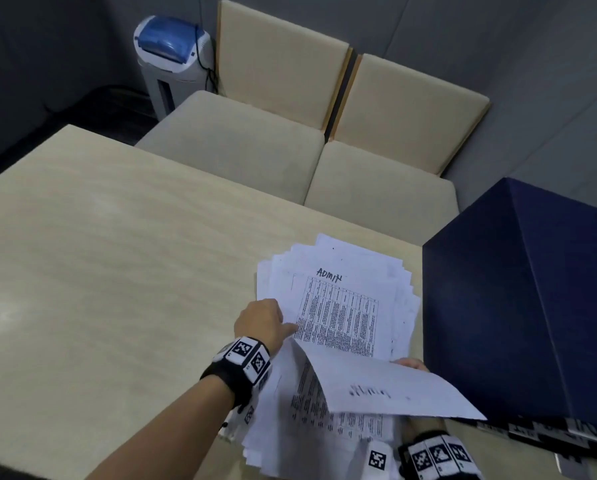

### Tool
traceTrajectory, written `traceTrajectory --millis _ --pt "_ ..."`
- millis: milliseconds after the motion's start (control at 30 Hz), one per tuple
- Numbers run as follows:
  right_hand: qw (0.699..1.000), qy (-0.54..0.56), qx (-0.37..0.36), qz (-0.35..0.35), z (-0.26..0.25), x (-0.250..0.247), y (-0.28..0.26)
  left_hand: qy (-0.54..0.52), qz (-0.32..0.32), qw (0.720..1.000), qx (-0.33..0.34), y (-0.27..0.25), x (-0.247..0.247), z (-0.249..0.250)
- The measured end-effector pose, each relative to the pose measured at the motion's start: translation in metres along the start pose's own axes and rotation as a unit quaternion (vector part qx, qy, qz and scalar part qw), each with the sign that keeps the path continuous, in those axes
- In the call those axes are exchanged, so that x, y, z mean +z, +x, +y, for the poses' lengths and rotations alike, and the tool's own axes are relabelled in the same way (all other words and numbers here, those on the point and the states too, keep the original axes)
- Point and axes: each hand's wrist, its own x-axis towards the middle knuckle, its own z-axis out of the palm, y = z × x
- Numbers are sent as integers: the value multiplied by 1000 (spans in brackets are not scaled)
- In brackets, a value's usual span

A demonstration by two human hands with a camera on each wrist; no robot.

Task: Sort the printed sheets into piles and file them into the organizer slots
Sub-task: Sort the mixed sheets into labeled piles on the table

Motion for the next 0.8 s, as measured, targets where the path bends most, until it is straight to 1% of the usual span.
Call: traceTrajectory --millis 33,100,133,233,300,333,433,467,500,567,600,633,700,733,767,800 --pt "1000 10 9 3 -3 2 -2 -9 -10 1000 9 2 2 1" --pt "999 34 10 -2 -8 4 -5 -36 -13 998 48 3 3 0" --pt "999 42 9 -1 -7 4 -2 -51 -2 996 74 2 2 -1" --pt "998 35 8 43 -8 11 1 -135 29 982 130 -1 -8 -2" --pt "998 9 6 58 -8 12 3 -223 14 965 136 -4 -15 -2" --pt "999 -7 5 52 -9 12 3 -264 0 955 138 -4 -18 -2" --pt "998 -54 2 41 -12 16 -2 -330 -66 930 149 -5 -24 -2" --pt "998 -61 1 29 -14 16 -4 -347 -78 923 149 -5 -25 -2" --pt "999 -48 6 16 -16 16 -6 -367 -86 916 139 -4 -26 -4" --pt "1000 -5 9 -16 -18 15 -9 -397 -94 908 94 -2 -26 -9" --pt "1000 -17 14 -21 -18 13 -10 -392 -85 913 71 0 -25 -12" --pt "999 -32 14 -8 -17 13 -9 -364 -59 928 48 2 -23 -14" --pt "998 -49 -24 37 -19 12 -7 -245 15 969 -3 2 -21 -14" --pt "995 -58 -55 52 -18 12 -6 -184 40 982 -23 1 -20 -13" --pt "993 -70 -83 52 -18 13 -4 -147 50 987 -32 -1 -21 -12" --pt "993 -64 -87 40 -20 16 -10 -130 58 989 -27 -3 -21 -10"
